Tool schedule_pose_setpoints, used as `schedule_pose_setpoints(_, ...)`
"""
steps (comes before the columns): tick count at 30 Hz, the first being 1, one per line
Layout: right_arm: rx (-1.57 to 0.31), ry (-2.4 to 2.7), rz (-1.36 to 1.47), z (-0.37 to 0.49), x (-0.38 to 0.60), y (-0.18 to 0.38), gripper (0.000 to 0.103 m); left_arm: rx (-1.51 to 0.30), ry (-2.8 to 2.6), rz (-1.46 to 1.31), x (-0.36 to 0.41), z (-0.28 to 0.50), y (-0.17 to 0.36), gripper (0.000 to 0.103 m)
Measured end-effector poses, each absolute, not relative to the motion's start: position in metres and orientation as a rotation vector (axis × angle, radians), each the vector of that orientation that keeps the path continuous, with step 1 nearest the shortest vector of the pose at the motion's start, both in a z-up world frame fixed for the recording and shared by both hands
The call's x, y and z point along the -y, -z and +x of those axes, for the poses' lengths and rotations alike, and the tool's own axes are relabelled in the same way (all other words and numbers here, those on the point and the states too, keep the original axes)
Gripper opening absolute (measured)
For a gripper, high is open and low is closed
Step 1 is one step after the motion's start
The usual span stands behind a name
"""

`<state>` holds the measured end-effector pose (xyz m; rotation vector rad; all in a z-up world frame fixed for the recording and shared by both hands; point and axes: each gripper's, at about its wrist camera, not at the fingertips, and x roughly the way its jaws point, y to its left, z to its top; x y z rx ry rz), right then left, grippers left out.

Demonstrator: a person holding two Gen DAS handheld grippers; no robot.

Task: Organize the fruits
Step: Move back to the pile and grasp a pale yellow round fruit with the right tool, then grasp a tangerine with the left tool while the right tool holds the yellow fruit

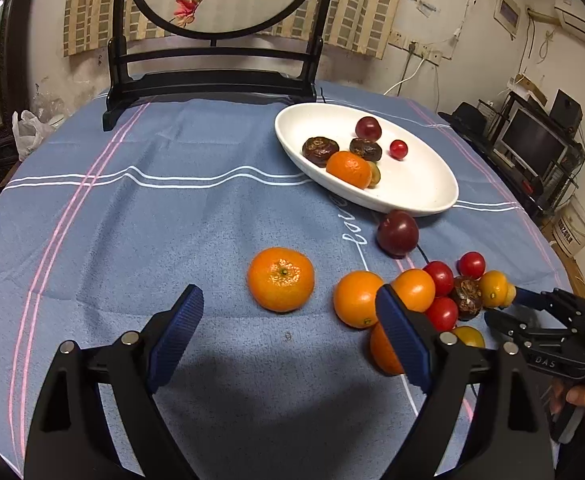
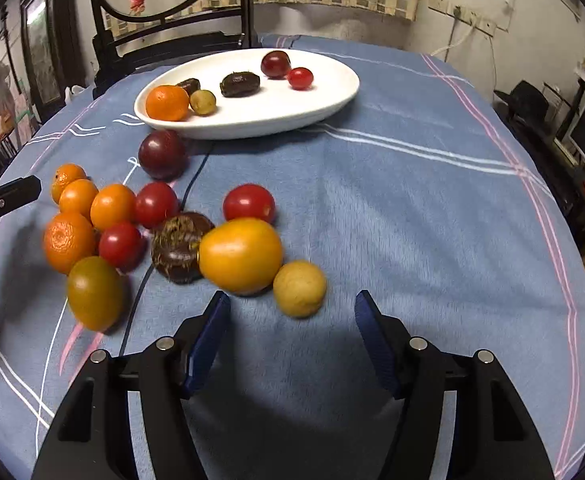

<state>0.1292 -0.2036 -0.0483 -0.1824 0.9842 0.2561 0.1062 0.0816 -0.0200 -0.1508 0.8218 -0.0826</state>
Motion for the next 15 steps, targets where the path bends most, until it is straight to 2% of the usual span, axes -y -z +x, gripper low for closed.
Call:
schedule_pose_setpoints(2, -0.982, -0.3, -0.2, 0.132, 0.201, 0.048, 0.053, -0.827, 0.078, -0.164, -0.084, 0.107, 0.02, 0.086)
schedule_pose_setpoints(4, -0.979, -0.322, -0.22, 0.134, 0.198, 0.047, 0.049, -0.832, 0.075, -0.179, -0.087, 0.108, 0.021, 0.086)
schedule_pose_setpoints(6, -0.979, -0.322, -0.221, 0.134, 0.199, 0.046, 0.041, -0.841, 0.071, -0.181, -0.089, 0.109, 0.023, 0.086)
schedule_pose_setpoints(7, -0.978, -0.321, -0.223, 0.133, 0.199, 0.045, 0.025, -0.845, 0.068, -0.179, -0.089, 0.109, 0.024, 0.086)
schedule_pose_setpoints(15, -0.968, -0.372, -0.154, 0.115, 0.201, 0.042, 0.025, -0.866, 0.043, -0.137, -0.09, 0.112, 0.028, 0.086)
